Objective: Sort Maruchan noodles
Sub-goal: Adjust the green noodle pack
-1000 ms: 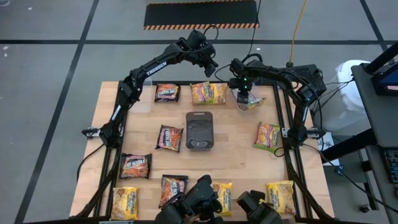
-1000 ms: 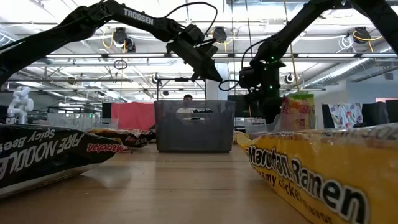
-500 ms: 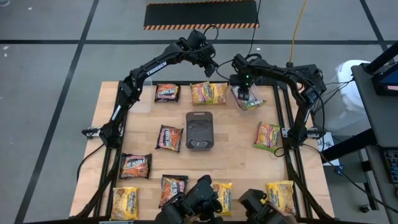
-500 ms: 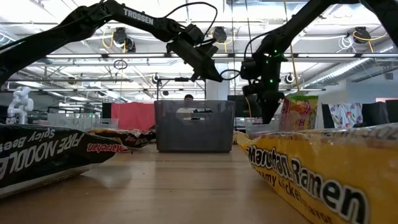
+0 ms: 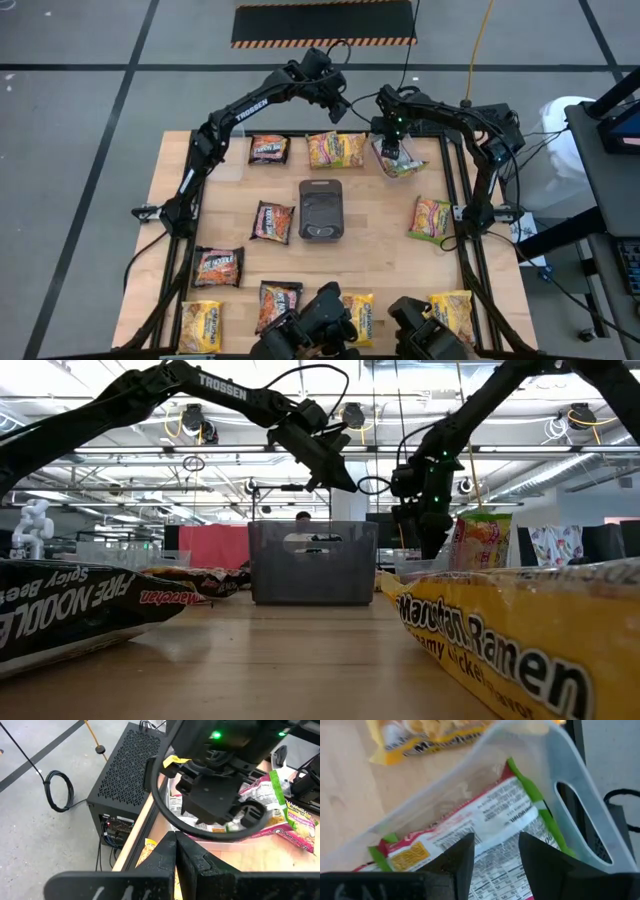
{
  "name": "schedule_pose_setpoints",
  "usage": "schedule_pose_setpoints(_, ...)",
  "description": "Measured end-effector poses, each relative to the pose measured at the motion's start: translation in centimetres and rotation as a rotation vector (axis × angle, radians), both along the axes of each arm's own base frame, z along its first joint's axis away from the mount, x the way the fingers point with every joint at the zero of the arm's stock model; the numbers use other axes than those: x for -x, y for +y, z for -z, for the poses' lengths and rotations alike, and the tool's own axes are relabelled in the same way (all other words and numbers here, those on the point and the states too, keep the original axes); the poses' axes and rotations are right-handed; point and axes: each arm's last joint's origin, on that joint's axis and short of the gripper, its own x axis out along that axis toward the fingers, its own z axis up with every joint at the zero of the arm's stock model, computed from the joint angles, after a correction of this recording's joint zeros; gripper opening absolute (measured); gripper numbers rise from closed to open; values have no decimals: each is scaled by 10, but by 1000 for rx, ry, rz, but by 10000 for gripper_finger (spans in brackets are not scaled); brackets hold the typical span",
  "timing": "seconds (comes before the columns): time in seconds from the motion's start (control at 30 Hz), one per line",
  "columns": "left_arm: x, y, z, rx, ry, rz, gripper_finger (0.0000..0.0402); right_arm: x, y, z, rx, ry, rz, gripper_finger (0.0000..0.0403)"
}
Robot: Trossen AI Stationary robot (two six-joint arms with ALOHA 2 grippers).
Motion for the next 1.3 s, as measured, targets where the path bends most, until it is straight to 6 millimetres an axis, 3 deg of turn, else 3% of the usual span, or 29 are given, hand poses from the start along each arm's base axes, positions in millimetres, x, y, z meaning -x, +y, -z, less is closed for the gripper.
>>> schedule_pose_setpoints(0.37, 0, 0, 0, 2, -1, 0, 6, 5, -8, 7, -35, -78, 82, 151)
schedule_pose_setpoints(0.57, 0, 0, 0, 6, -2, -3, 6, 11, -4, 18, -54, -50, 121, 151)
schedule_pose_setpoints(0.97, -1, -1, 0, 17, -4, -10, 5, 15, -5, 19, -18, 15, 168, 149)
schedule_pose_setpoints(1.1, -1, -1, 0, 17, -4, -10, 6, 14, -6, 19, 0, 8, 149, 123)
schedule_pose_setpoints(1.3, -1, -1, 0, 17, -4, -10, 6, 12, -9, 19, 32, -11, 140, 43)
